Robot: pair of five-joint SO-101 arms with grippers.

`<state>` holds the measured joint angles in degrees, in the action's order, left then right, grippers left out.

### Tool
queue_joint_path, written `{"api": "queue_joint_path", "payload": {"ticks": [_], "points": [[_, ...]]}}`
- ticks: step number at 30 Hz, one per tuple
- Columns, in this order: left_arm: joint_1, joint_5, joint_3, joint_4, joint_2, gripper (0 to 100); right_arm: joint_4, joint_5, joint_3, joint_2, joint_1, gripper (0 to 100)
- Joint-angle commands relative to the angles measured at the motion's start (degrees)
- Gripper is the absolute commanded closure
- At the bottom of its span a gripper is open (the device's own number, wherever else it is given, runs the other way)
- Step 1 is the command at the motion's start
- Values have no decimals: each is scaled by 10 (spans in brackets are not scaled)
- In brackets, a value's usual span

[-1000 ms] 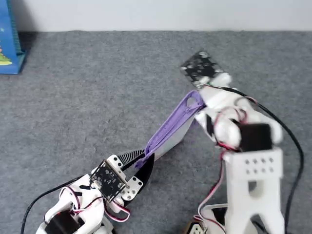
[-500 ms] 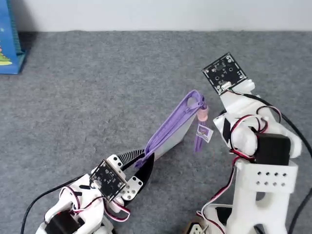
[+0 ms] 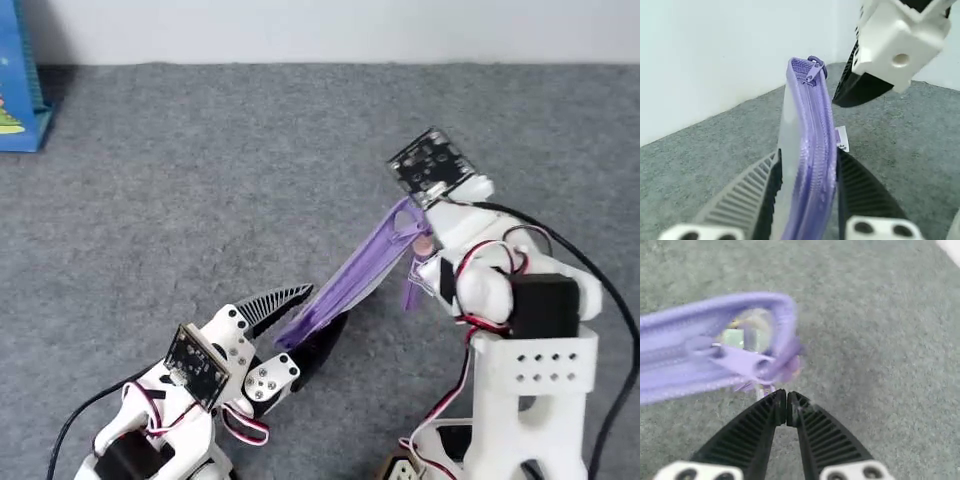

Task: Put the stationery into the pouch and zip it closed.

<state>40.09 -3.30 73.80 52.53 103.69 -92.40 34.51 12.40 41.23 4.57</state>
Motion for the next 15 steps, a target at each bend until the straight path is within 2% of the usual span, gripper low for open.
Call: {"api": "queue_joint_path", "payload": {"ticks": [1, 6, 8, 11, 15], "points": [[2, -7, -12, -18, 6, 868, -4, -2, -6, 15, 8, 988], [12, -6, -12, -21, 6, 991, -22, -2, -7, 34, 6, 983], [26, -6, -11, -17, 6, 988, -40, -15, -10, 61, 6, 954], [34, -6, -12, -8, 6, 989, -47, -44, -7, 114, 7, 861], [29, -6, -16, 4, 6, 990, -42, -78, -6, 144, 15, 845]]}}
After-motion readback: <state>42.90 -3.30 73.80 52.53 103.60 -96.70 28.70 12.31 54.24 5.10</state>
